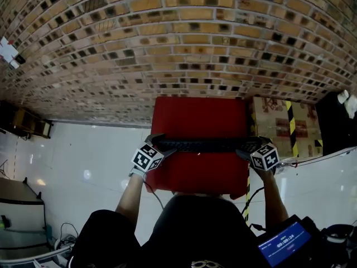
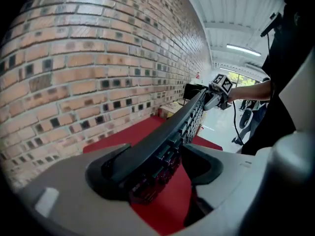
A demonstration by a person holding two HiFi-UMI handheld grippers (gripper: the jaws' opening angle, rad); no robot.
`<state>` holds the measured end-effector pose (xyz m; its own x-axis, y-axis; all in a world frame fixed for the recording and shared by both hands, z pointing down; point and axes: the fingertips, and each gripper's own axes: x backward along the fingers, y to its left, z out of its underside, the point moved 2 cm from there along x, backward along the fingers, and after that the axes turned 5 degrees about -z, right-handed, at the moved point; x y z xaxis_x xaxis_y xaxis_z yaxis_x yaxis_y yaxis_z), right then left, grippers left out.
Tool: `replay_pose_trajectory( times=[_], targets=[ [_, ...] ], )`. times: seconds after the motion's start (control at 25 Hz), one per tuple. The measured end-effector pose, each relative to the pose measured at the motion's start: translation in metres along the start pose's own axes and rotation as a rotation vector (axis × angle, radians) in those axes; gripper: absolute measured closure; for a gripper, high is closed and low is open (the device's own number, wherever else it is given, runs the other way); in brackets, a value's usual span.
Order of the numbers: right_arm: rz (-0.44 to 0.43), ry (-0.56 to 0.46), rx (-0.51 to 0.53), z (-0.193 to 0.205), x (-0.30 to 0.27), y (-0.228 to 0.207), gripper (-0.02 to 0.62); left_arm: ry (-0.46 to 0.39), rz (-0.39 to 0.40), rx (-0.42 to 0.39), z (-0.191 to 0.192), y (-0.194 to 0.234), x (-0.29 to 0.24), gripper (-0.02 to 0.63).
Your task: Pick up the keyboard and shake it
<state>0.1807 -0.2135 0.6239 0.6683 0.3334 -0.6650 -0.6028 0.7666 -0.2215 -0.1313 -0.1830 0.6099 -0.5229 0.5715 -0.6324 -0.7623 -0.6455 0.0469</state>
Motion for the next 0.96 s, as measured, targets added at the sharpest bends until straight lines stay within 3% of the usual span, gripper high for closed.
replay_pose_trajectory(
  times=[0.2,0.4,0.96],
  targets=[
    [-0.055,0.082,-0.084,0.050,-0.023,0.012,0.256,0.100,0.055,0.065,0.048,-0.014,-0.014,0.264],
    [-0.079,0.123,-0.131,0.075,-0.030,0.019,0.262,0.150,0.094,0.089,0.070,-0.022,-0.021,0.264],
    [-0.086,0.133,-0.175,0.090,-0.031,0.024,0.264,0.174,0.112,0.072,0.073,-0.026,-0.025,0.264]
  ],
)
